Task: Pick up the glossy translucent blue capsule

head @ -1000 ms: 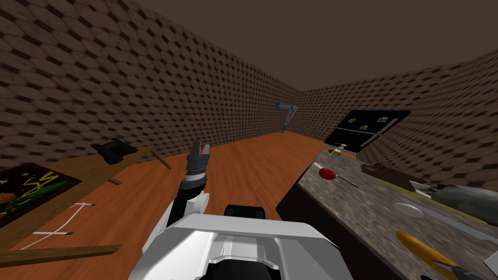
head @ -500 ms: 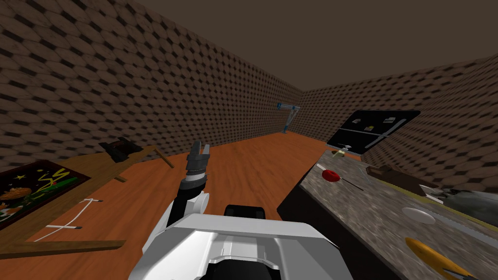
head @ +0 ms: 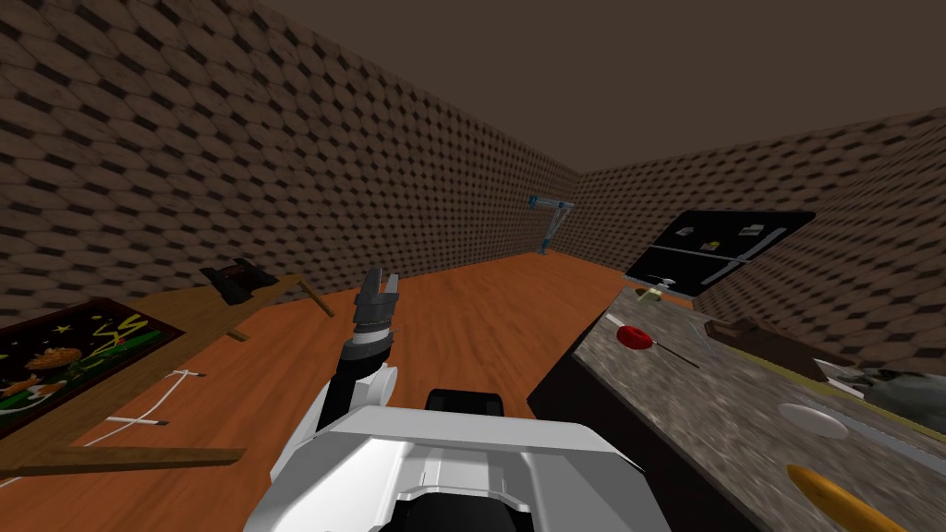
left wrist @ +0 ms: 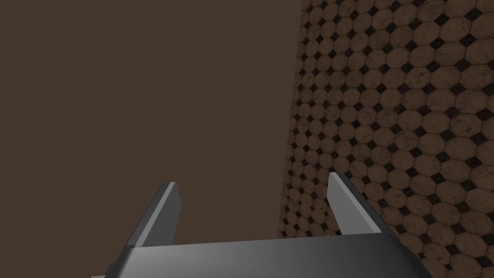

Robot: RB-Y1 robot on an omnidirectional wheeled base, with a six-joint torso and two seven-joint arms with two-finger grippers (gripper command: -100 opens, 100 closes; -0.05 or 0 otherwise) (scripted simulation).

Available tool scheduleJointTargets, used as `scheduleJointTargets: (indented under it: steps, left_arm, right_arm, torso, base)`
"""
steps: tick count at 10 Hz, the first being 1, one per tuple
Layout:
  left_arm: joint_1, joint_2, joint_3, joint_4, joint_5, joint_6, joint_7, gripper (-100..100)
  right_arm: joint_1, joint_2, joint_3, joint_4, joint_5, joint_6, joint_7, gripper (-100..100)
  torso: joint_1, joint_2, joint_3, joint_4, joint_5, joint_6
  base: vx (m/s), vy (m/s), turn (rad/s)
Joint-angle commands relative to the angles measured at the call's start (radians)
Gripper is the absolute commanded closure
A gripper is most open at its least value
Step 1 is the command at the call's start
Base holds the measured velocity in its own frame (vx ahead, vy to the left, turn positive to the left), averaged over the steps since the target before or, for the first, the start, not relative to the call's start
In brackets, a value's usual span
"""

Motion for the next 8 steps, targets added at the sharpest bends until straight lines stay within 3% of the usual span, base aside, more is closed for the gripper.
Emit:
scheduleJointTargets:
  steps: [1, 2, 3, 7, 8]
  left_arm:
    - [0.000, 0.000, 0.000, 0.000, 0.000, 0.000, 0.000, 0]
    - [0.000, 0.000, 0.000, 0.000, 0.000, 0.000, 0.000, 0]
    - [0.000, 0.000, 0.000, 0.000, 0.000, 0.000, 0.000, 0]
    - [0.000, 0.000, 0.000, 0.000, 0.000, 0.000, 0.000, 0]
    - [0.000, 0.000, 0.000, 0.000, 0.000, 0.000, 0.000, 0]
  right_arm:
    - [-0.023, 0.018, -0.006, 0.036, 0.015, -0.021, 0.014, -100]
    - [-0.015, 0.010, -0.005, 0.022, 0.011, -0.010, 0.006, -100]
    - [-0.017, 0.010, -0.005, 0.025, 0.012, -0.012, 0.008, 100]
    - [-0.017, 0.010, -0.005, 0.025, 0.012, -0.012, 0.007, 100]
    - [-0.017, 0.010, -0.005, 0.025, 0.012, -0.012, 0.007, 0]
  torso:
    - [0.000, 0.000, 0.000, 0.000, 0.000, 0.000]
    - [-0.001, 0.000, 0.000, 0.000, -0.002, 0.000]
    - [-0.001, 0.000, 0.000, 0.000, -0.002, 0.001]
    - [-0.002, 0.000, 0.000, 0.000, -0.002, 0.000]
    - [-0.002, 0.001, 0.000, 0.000, -0.002, 0.000]
  base:
    - [0.002, 0.005, 0.017]
    - [0.000, 0.000, 0.000]
    - [0.000, 0.000, 0.000]
    - [0.000, 0.000, 0.000]
    - [0.000, 0.000, 0.000]
